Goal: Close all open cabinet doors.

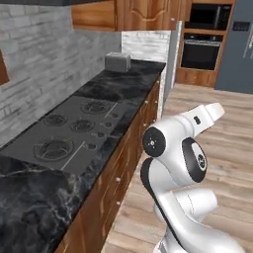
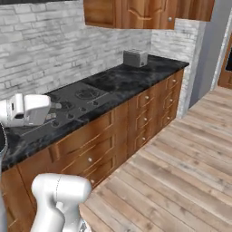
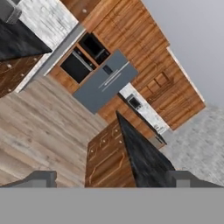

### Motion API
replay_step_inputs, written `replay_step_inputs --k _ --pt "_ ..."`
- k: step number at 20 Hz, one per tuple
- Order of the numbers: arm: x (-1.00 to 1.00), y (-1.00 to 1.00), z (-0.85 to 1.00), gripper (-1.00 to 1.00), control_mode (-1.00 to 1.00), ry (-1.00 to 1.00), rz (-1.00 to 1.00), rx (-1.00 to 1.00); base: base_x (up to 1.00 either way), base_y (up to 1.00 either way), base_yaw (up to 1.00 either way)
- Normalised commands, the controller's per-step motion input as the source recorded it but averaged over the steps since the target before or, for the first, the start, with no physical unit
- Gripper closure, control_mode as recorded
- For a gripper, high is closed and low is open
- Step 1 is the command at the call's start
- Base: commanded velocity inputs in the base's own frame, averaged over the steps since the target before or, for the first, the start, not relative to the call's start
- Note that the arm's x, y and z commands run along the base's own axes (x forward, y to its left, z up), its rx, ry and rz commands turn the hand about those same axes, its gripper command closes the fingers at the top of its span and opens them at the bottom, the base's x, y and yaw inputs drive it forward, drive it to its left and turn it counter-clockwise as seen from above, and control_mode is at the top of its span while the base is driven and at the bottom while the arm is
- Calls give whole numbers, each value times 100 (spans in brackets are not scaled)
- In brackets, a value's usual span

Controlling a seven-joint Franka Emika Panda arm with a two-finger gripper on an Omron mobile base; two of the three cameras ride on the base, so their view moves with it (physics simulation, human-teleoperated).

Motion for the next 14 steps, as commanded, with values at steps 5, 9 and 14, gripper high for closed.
replay_step_inputs --k 5,9,14 --pt "0 0 0 -100 100 0 0 0 77 -39 -44" --pt "0 0 0 -100 100 0 0 0 95 -33 -38" --pt "0 0 0 -100 100 0 0 0 100 -39 -22"
